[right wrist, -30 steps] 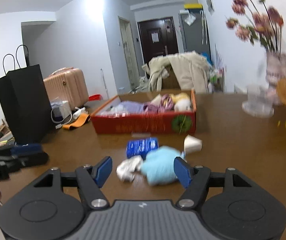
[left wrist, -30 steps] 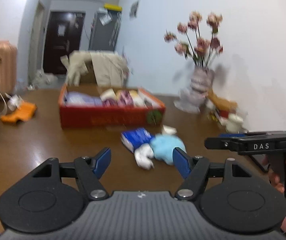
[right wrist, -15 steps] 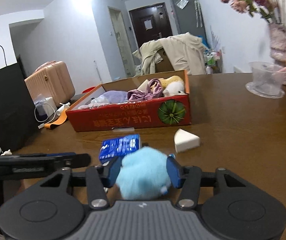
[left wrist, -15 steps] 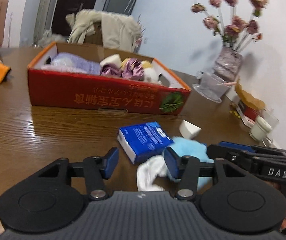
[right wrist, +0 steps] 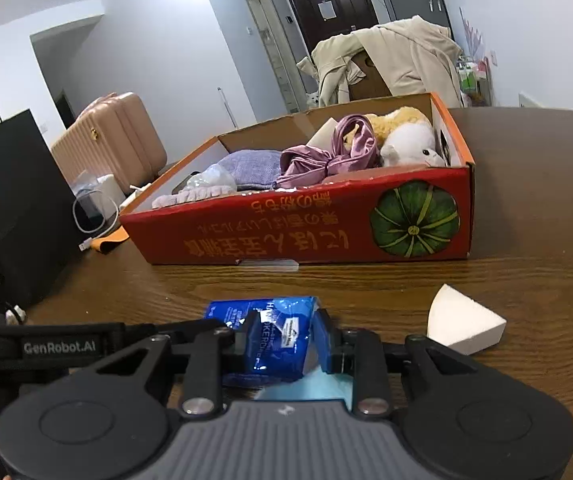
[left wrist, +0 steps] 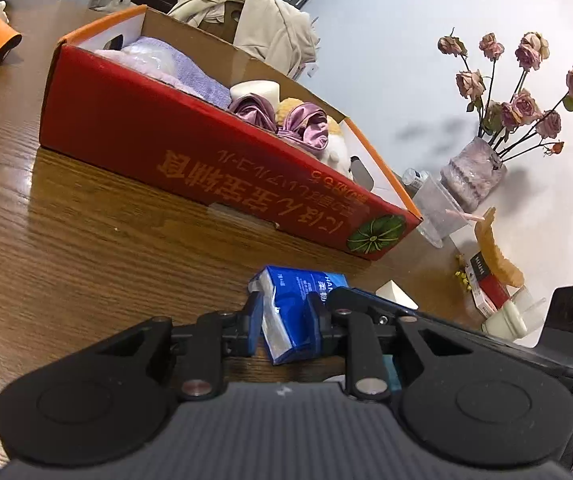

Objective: Organize soft objects
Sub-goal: 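Grasp the blue tissue packet with both grippers together, then place the blue tissue packet into the box and open both grippers, then grasp the white cloth with the left gripper while the right gripper grasps the white triangular sponge, then lower the white cloth and triangular sponge into the box, opening both grippers, then grasp the blue fluffy ball with both grippers together, then carry the blue fluffy ball into the box and open both grippers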

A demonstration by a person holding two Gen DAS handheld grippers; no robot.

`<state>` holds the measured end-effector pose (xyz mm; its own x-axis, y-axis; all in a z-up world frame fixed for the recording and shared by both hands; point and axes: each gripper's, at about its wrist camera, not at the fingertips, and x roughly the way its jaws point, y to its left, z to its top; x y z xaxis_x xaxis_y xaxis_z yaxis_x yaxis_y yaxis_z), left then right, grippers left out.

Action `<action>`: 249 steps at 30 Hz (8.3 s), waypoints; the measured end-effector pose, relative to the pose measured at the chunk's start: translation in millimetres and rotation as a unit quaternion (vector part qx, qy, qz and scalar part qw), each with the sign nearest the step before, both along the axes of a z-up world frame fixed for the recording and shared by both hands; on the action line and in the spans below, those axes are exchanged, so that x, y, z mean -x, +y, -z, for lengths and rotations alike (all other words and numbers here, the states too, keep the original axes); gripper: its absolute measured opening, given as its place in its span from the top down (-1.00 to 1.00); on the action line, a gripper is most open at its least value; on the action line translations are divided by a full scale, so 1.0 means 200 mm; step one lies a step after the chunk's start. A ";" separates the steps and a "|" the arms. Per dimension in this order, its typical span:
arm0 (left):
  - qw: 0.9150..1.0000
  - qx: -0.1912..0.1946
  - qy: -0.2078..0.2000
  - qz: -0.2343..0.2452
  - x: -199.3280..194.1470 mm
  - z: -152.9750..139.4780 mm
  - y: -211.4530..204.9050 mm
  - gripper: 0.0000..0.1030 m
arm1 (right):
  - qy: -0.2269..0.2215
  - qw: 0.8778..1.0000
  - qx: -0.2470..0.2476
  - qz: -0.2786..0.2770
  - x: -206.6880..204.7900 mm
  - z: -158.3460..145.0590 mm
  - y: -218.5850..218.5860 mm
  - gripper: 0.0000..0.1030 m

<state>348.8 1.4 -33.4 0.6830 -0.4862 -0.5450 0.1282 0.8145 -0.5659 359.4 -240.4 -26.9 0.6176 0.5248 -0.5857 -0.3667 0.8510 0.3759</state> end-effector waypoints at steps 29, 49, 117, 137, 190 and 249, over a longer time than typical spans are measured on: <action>0.993 -0.118 0.023 0.005 -0.62 -0.35 0.07 0.50 | 0.052 0.996 0.070 0.015 -0.68 -0.33 0.31 0.69; 0.962 -0.210 -0.174 -0.015 0.21 -0.77 0.15 -0.60 | -0.129 0.989 0.067 0.012 0.06 -0.83 -0.05 0.01; 0.972 -0.228 -0.056 -0.016 -0.78 -0.40 0.10 0.61 | -0.077 0.994 0.062 -0.037 -0.76 -0.50 0.39 0.38; 0.970 -0.201 -0.128 -0.055 -0.58 -0.64 0.34 -0.50 | -0.077 0.994 0.074 -0.004 -0.80 -0.60 0.31 0.08; 0.992 -0.037 -0.024 0.120 -0.01 -0.01 -0.21 0.29 | 0.033 0.995 -0.091 0.031 0.16 0.07 -0.34 0.16; 0.991 -0.132 0.035 -0.015 -1.33 -0.25 0.25 0.67 | 0.124 0.991 -0.003 -0.053 -1.32 -0.12 0.47 0.27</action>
